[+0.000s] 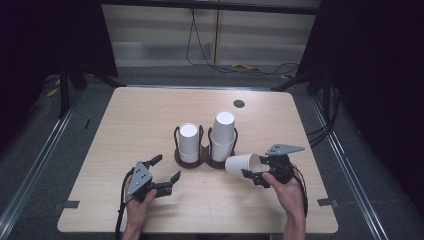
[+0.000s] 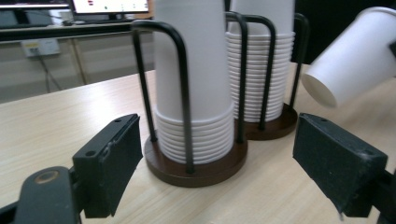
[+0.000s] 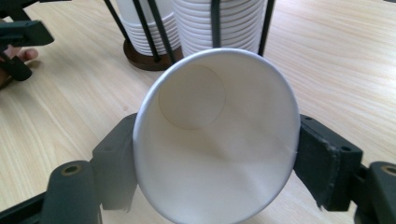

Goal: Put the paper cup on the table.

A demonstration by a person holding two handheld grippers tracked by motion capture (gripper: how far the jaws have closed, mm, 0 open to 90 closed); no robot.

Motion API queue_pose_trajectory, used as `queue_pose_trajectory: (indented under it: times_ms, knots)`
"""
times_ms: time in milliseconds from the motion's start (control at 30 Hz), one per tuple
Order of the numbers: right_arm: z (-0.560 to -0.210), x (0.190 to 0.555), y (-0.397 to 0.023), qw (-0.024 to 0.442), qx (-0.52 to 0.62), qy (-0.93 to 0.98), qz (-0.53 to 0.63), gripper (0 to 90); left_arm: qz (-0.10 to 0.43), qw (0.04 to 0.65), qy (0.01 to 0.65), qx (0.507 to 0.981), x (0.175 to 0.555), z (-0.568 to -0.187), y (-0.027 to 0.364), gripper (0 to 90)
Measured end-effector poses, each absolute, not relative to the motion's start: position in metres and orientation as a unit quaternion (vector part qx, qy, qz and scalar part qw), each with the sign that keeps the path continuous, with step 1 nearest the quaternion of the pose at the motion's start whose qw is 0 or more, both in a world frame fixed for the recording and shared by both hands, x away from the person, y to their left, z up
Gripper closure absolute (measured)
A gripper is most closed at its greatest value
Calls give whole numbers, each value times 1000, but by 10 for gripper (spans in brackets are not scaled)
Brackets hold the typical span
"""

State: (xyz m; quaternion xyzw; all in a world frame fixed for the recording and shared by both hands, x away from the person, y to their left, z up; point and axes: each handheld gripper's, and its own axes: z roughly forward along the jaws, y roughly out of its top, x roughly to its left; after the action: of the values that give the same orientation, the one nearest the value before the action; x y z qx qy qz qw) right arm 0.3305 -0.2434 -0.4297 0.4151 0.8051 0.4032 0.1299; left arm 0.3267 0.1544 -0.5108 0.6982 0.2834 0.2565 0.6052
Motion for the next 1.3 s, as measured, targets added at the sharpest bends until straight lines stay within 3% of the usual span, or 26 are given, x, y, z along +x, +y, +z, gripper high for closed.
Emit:
queue_pose_trajectory:
  times_ms: [167, 533, 1300]
  knots:
    - [-422, 336, -252, 140, 430, 803, 387, 239, 234, 621, 281, 693, 329, -511, 159, 156]
    - [-405, 358, -260, 152, 434, 817, 349, 237, 255, 628, 284, 678, 325, -513, 161, 157]
    - [-386, 418, -260, 131, 448, 862, 199, 224, 266, 641, 287, 660, 322, -514, 164, 162]
